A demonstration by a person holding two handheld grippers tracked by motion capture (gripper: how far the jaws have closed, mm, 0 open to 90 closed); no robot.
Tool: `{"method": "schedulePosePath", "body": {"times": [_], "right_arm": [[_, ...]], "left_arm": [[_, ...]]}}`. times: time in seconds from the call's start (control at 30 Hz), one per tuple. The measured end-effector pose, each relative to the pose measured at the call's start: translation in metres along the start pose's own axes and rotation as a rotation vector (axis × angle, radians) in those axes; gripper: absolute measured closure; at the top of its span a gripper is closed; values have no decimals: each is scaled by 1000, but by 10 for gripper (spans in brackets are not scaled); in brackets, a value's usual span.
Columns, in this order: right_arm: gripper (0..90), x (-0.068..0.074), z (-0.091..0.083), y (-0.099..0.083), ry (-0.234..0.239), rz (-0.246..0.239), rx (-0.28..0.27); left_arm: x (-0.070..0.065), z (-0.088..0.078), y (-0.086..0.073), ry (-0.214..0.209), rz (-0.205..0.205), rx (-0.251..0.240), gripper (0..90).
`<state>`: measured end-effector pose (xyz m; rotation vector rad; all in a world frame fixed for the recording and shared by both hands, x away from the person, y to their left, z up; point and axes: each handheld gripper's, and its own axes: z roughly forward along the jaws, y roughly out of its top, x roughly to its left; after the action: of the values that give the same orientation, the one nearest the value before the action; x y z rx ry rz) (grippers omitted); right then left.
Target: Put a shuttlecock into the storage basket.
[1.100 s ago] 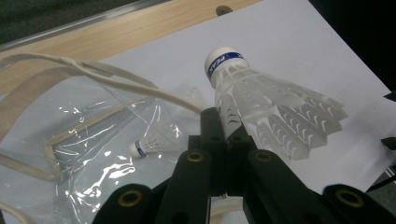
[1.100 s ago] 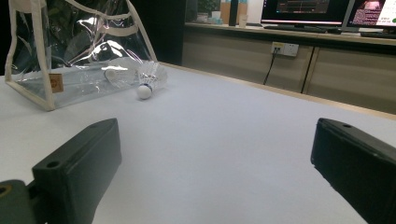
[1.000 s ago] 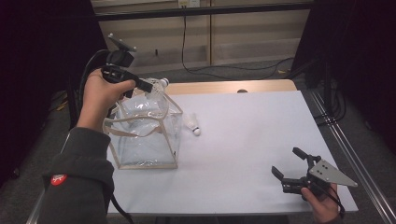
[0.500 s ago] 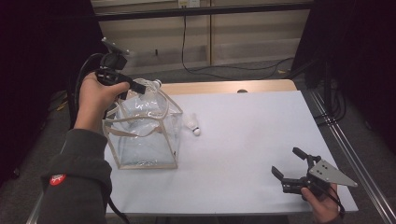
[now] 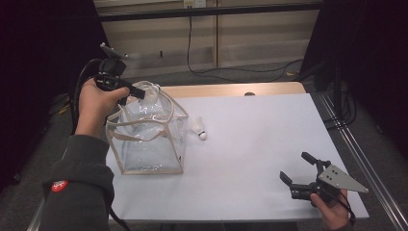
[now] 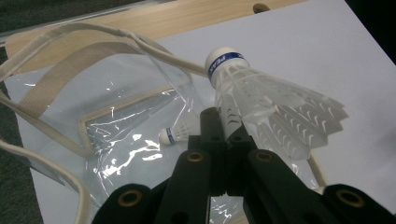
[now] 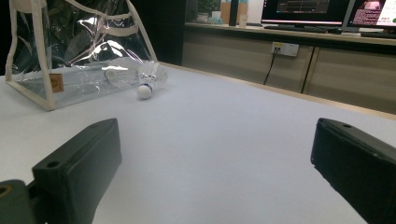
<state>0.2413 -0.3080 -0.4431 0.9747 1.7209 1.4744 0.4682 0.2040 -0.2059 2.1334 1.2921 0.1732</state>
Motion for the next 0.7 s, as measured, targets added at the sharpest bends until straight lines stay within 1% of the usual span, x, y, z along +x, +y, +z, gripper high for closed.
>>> {"method": "schedulePosePath", "body": {"times": [0.13,0.17,0.27,0.37,0.4,0.5,0.53,0.57,0.6,0.67,0.7], "right_arm": [[17,0,0,0,-2,5,0],[17,0,0,0,-1,-3,2],[17,0,0,0,0,-2,1],[18,0,0,0,-3,-5,1],[17,0,0,0,-4,0,-2],[18,0,0,0,-2,3,-2],[17,0,0,0,-3,3,-1],[17,0,0,0,-2,5,-1],[17,0,0,0,0,-3,1],[17,0,0,0,-1,-3,0],[17,0,0,0,-1,-4,0]], "left_arm": [[3,2,-2,10,-6,2,900],[4,2,-2,10,-9,4,900],[6,3,-3,19,-17,2,900],[9,3,-4,30,-15,7,900],[9,3,-5,35,-20,2,900],[11,4,-6,39,-22,10,900],[12,5,-6,35,-22,12,900],[12,5,-6,41,-23,8,900],[13,6,-7,42,-23,8,900],[14,8,-7,42,-23,19,900],[14,10,-8,50,-31,11,900]]}}
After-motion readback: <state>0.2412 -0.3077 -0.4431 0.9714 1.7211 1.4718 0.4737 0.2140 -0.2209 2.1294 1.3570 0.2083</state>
